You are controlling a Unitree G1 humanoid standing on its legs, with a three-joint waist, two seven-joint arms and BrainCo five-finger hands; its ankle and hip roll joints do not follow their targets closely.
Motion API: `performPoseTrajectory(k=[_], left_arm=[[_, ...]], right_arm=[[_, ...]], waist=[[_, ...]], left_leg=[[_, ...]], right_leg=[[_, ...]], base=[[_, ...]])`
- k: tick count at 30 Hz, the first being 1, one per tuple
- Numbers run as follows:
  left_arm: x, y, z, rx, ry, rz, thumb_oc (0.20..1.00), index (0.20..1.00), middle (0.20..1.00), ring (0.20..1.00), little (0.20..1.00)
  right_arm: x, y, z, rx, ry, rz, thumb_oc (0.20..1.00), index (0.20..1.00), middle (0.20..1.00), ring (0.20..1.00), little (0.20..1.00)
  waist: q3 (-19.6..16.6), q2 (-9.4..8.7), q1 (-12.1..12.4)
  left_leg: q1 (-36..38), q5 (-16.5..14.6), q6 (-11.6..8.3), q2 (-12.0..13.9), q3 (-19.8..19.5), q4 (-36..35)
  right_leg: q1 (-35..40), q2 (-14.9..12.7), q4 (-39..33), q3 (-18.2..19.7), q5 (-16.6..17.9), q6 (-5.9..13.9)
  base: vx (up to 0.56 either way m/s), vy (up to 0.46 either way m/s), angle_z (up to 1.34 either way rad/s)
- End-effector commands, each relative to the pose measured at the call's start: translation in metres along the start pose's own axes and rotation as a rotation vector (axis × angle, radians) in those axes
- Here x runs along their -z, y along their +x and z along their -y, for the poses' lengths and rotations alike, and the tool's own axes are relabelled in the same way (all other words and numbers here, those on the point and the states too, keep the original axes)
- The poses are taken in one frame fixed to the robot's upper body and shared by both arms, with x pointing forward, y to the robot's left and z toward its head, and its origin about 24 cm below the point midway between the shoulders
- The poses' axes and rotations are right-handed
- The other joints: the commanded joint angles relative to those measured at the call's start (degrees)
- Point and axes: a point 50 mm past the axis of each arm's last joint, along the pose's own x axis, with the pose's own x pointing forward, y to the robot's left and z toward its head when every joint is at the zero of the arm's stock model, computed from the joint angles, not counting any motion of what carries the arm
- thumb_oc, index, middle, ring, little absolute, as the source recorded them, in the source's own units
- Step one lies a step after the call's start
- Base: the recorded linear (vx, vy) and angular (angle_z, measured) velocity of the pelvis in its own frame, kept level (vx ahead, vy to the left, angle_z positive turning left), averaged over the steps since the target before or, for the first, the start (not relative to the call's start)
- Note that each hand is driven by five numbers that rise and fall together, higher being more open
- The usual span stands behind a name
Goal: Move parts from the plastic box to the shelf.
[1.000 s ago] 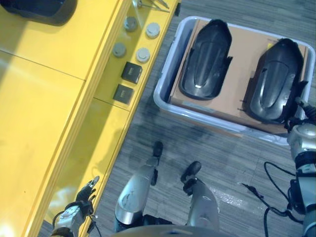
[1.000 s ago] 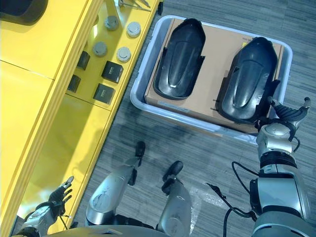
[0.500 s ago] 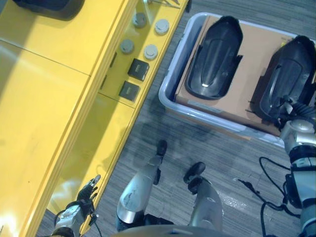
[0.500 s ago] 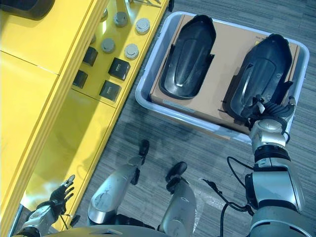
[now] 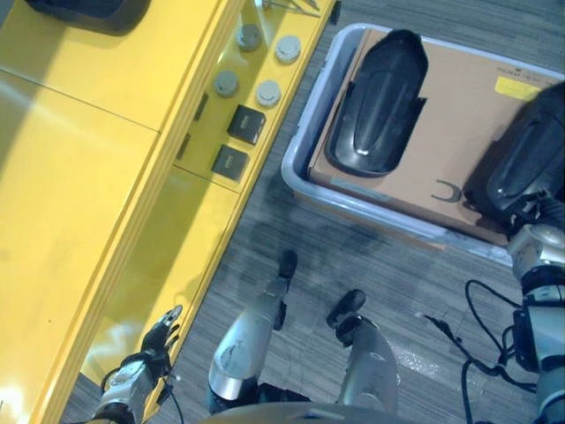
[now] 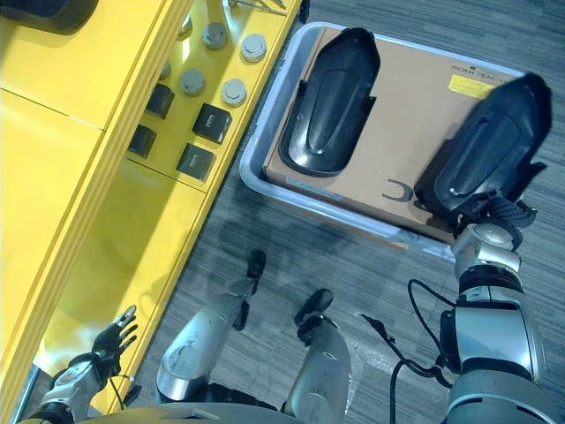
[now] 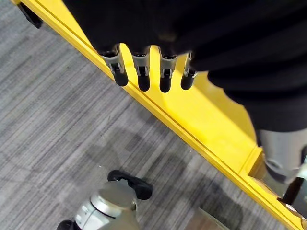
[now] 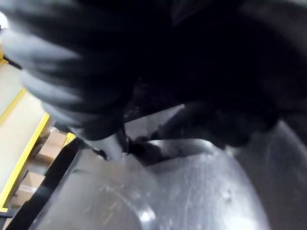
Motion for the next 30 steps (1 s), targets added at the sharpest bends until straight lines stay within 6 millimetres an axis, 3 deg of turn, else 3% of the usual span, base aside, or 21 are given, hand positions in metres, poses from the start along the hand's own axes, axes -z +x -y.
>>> performPoseTrajectory(k=[1,3,4,10,15,19,21,24,25,30], left_arm=[[0.007,-0.01,-0.014,-0.005,0.04,-0.016,1.0,1.0,1.0,1.0,1.0],[0.004,-0.009,-0.012,0.011,0.036,-0.007,1.0,1.0,1.0,1.0,1.0],[0.004,-0.009,-0.011,0.015,0.036,-0.003,1.0,1.0,1.0,1.0,1.0],[-0.007,-0.009,-0.002,0.075,0.072,0.051,1.0,1.0,1.0,1.0,1.0],[-0.015,-0.008,0.01,0.148,0.081,0.085,1.0,1.0,1.0,1.0,1.0],[-0.035,-0.005,0.029,0.277,0.023,0.135,1.0,1.0,1.0,1.0,1.0],[-0.055,-0.002,0.055,0.436,0.024,0.164,1.0,1.0,1.0,1.0,1.0],[-0.069,0.002,0.079,0.525,0.025,0.166,1.0,1.0,1.0,1.0,1.0],[-0.079,0.005,0.102,0.603,0.01,0.143,1.0,1.0,1.0,1.0,1.0],[-0.101,0.005,0.155,0.74,0.024,0.075,1.0,1.0,1.0,1.0,1.0]], right_arm=[[0.038,-0.002,0.011,-0.009,-0.068,-0.092,0.2,0.2,0.2,0.2,0.2],[0.042,-0.002,0.012,-0.02,-0.06,-0.091,0.2,0.2,0.2,0.2,0.2],[0.042,-0.002,0.012,-0.021,-0.056,-0.09,0.2,0.2,0.2,0.2,0.2],[0.033,-0.007,0.002,-0.098,0.003,0.0,0.2,0.2,0.2,0.2,0.2],[0.015,-0.03,-0.03,-0.265,-0.025,0.147,0.2,0.2,0.2,0.2,0.2],[0.015,-0.053,-0.049,-0.399,-0.081,0.205,0.2,0.2,0.2,0.2,0.2],[0.024,-0.072,-0.064,-0.517,-0.149,0.231,0.2,0.2,0.2,0.2,0.2],[0.031,-0.083,-0.076,-0.591,-0.198,0.234,0.2,0.2,0.2,0.2,0.2],[0.037,-0.093,-0.088,-0.652,-0.213,0.212,0.2,0.2,0.2,0.2,0.2],[0.058,-0.121,-0.116,-0.786,-0.285,0.181,0.2,0.2,0.2,0.2,0.2]], waist=[[-1.0,-0.9,0.8],[-1.5,-1.46,0.6],[-1.3,-1.34,0.6],[-3.0,-2.68,0.0],[-6.8,-4.8,-1.3],[-10.0,-6.06,-2.7],[-13.1,-6.8,-4.1],[-15.2,-7.16,-5.1],[-16.9,-7.19,-5.8],[-19.7,-6.81,-7.0]], left_leg=[[-3.1,-5.2,-2.86,2.8,-1.7,5.0],[-1.7,-6.6,-3.25,3.2,-1.6,4.7],[-2.2,-5.3,-2.96,3.2,-1.3,4.7],[0.8,-5.6,-3.38,4.1,-0.7,3.4],[6.0,-6.1,-3.88,5.1,0.5,1.0],[10.5,-6.2,-4.1,5.9,1.7,-1.5],[13.4,-6.0,-4.14,6.6,2.9,-3.3],[15.5,-6.0,-4.16,7.0,3.6,-4.1],[17.2,-6.1,-4.19,7.2,4.1,-4.6],[19.3,-6.4,-3.97,7.3,5.0,-5.1]], right_leg=[[3.7,-2.3,-10.0,4.0,6.9,6.63],[5.0,-1.8,-10.3,4.4,5.8,7.16],[4.6,-1.9,-10.6,3.9,7.0,6.59],[8.1,-0.8,-12.8,3.3,7.2,6.42],[13.0,0.4,-15.9,3.2,7.3,6.45],[16.7,1.2,-18.4,3.8,7.5,6.5],[19.2,1.7,-20.3,4.4,8.2,6.53],[20.9,1.9,-21.2,4.9,8.3,6.5],[22.3,2.0,-22.0,5.2,8.4,6.54],[24.0,1.8,-23.1,6.1,8.6,6.9]], base=[[-0.08,-0.006,0.0],[0.03,-0.049,0.04],[-0.01,-0.039,0.03],[-0.03,-0.02,-0.06],[0.02,0.021,-0.09],[0.08,0.041,-0.14],[0.11,0.018,-0.21],[0.1,0.014,-0.23],[0.1,0.024,-0.19],[0.06,0.022,-0.17]])
